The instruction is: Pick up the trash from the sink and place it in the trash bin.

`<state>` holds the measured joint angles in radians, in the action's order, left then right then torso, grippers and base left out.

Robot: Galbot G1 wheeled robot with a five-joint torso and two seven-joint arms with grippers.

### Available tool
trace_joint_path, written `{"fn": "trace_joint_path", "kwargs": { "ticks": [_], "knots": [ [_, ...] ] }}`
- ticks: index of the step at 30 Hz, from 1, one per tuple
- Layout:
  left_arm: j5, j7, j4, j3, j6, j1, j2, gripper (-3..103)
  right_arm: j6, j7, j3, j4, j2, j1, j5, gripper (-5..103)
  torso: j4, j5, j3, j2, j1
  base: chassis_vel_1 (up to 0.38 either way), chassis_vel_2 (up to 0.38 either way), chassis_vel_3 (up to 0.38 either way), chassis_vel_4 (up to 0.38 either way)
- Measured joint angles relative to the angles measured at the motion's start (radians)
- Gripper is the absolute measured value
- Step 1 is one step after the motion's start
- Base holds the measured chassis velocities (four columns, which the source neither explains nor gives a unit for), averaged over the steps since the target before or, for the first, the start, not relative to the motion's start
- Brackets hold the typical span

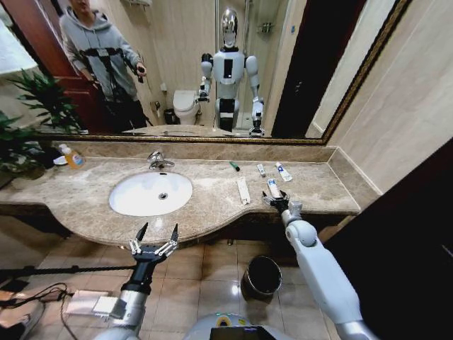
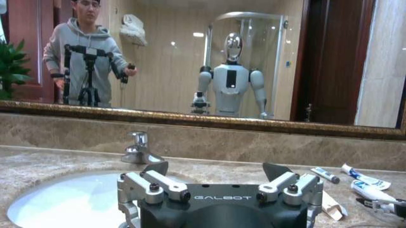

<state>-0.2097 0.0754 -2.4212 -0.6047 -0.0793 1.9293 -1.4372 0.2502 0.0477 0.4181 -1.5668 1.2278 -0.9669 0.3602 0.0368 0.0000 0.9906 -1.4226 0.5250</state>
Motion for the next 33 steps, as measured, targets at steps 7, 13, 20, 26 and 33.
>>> {"fn": "trace_joint_path", "kwargs": {
  "ticks": [7,13,20,26,33],
  "knots": [
    [0.000,0.000,0.000,0.000,0.000,0.000,0.000,100,-0.004,0.002,0.002,-0.002,0.000,0.000,0.002,65,0.0000,0.0000,0.000,0.000,0.000,0.000,0.000,0.000,0.000],
    [0.000,0.000,0.000,0.000,0.000,0.000,0.000,100,-0.013,0.005,0.010,-0.006,-0.001,-0.003,0.003,49,0.0000,0.0000,0.000,0.000,0.000,0.000,0.000,0.000,0.000],
    [0.000,0.000,0.000,0.000,0.000,0.000,0.000,100,-0.015,0.005,0.011,-0.004,-0.004,-0.006,0.001,30,0.0000,0.0000,0.000,0.000,0.000,0.000,0.000,0.000,0.000],
    [0.000,0.000,0.000,0.000,0.000,0.000,0.000,100,-0.015,0.004,0.014,-0.010,-0.006,-0.010,0.003,25,0.0000,0.0001,0.000,0.000,0.000,0.000,0.000,0.000,0.000],
    [0.000,0.000,0.000,0.000,0.000,0.000,0.000,100,-0.007,0.004,0.057,-0.105,-0.013,-0.070,0.021,25,0.0001,0.0000,0.000,0.000,0.000,0.000,0.000,0.000,0.000]
  ]
}}
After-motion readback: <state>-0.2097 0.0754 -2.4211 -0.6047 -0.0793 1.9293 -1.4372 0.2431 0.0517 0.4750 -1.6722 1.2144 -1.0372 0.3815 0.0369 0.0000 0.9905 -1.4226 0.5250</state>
